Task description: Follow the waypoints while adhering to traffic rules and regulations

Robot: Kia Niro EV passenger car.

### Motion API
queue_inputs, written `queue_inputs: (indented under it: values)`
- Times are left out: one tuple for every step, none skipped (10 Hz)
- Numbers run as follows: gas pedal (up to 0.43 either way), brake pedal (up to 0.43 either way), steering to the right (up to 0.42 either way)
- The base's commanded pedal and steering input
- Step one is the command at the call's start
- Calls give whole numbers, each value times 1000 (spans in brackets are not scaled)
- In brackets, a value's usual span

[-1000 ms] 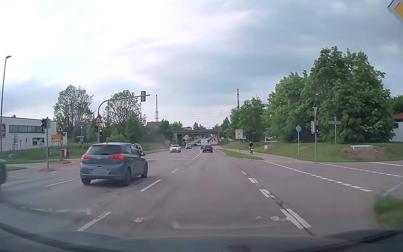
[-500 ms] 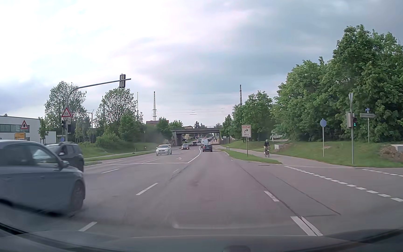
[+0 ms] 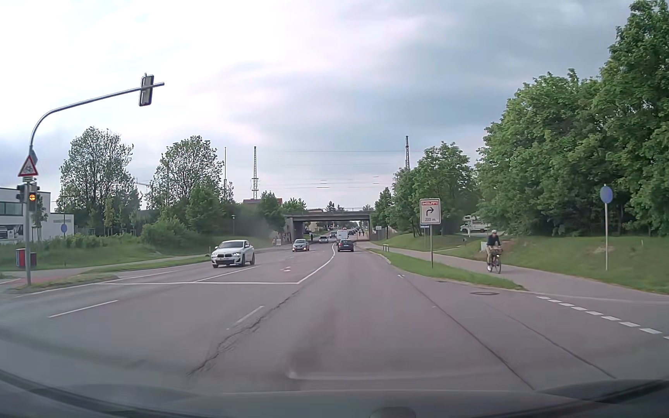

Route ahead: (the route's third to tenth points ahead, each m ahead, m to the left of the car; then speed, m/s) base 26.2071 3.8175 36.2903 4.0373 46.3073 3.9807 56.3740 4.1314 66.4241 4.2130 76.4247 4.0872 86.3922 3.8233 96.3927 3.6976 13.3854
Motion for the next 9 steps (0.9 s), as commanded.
queue_inputs:
  values:
    - [138,0,-7]
    - [130,0,-7]
    - [130,0,-7]
    - [130,0,-7]
    - [118,0,-7]
    - [118,0,-7]
    - [118,0,-7]
    - [110,0,-6]
    - [110,0,-6]
